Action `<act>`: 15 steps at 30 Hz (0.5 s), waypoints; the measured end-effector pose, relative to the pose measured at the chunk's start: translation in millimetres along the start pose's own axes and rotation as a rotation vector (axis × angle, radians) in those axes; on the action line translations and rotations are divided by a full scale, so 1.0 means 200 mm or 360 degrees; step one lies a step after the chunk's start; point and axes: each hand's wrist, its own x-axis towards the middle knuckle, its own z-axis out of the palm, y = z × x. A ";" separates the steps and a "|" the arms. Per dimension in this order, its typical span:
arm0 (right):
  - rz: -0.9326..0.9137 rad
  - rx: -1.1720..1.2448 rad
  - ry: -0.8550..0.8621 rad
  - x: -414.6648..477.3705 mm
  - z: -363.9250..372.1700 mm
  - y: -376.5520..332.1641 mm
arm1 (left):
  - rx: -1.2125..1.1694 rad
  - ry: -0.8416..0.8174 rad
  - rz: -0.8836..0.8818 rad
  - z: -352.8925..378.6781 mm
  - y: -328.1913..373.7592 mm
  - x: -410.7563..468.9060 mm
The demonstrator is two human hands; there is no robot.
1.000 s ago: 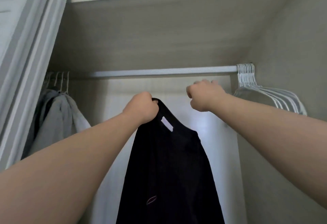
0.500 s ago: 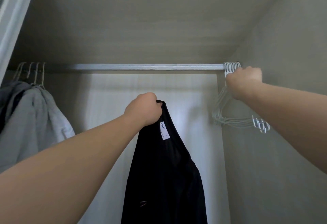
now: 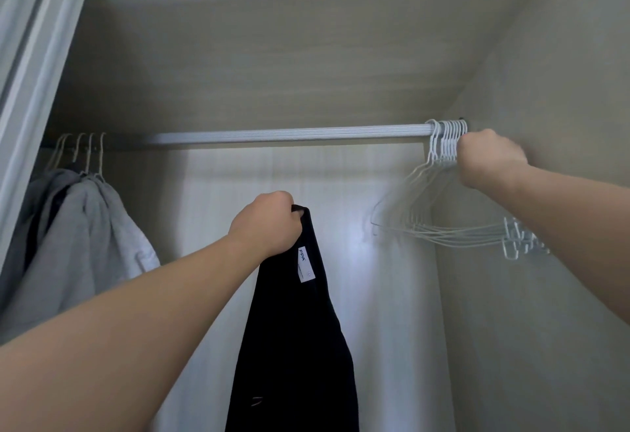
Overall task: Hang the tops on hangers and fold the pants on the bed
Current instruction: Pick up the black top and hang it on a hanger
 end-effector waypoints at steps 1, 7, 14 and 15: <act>0.0021 0.0079 0.0005 0.00 0.00 0.00 | 0.0003 -0.0002 -0.0004 -0.01 0.00 -0.01; 0.0072 0.0270 0.0110 0.02 -0.04 -0.03 | 0.0048 -0.0016 -0.0018 -0.04 -0.01 -0.06; 0.0001 0.0248 0.0105 0.01 -0.05 -0.06 | 0.0068 -0.0025 -0.0051 -0.08 -0.05 -0.11; -0.0007 0.0239 0.0104 0.01 -0.06 -0.07 | 0.0069 -0.0029 -0.0052 -0.08 -0.05 -0.12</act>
